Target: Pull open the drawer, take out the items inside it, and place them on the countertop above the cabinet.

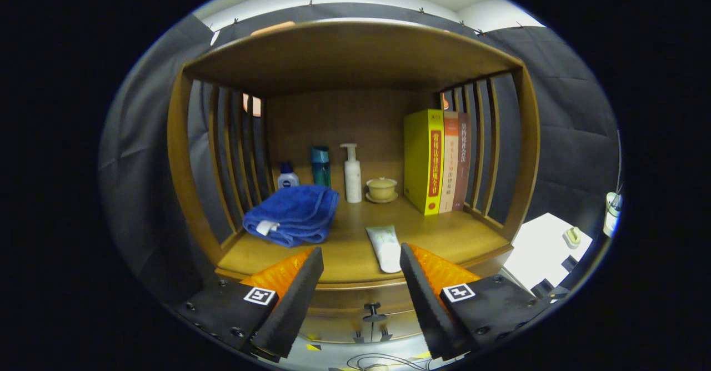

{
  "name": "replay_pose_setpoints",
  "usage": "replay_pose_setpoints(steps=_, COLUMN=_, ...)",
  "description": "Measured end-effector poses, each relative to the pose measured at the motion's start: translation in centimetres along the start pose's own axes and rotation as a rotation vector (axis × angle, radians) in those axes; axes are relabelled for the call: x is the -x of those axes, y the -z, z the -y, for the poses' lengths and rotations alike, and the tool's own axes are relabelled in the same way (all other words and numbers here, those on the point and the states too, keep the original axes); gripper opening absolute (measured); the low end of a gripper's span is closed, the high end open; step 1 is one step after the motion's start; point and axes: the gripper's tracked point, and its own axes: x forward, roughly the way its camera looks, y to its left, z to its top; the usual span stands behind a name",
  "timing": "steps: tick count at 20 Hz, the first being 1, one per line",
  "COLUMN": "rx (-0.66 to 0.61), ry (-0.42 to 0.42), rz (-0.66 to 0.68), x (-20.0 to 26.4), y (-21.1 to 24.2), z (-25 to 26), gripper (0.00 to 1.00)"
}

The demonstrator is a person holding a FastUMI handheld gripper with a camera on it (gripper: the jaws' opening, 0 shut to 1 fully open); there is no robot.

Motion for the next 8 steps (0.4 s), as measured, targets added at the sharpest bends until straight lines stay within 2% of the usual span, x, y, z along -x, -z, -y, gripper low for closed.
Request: replay_pose_setpoints(steps=8, rx=0.036, ry=-0.065, rz=0.103, x=6.3, y=-10.1, z=-2.3, gripper=0.94)
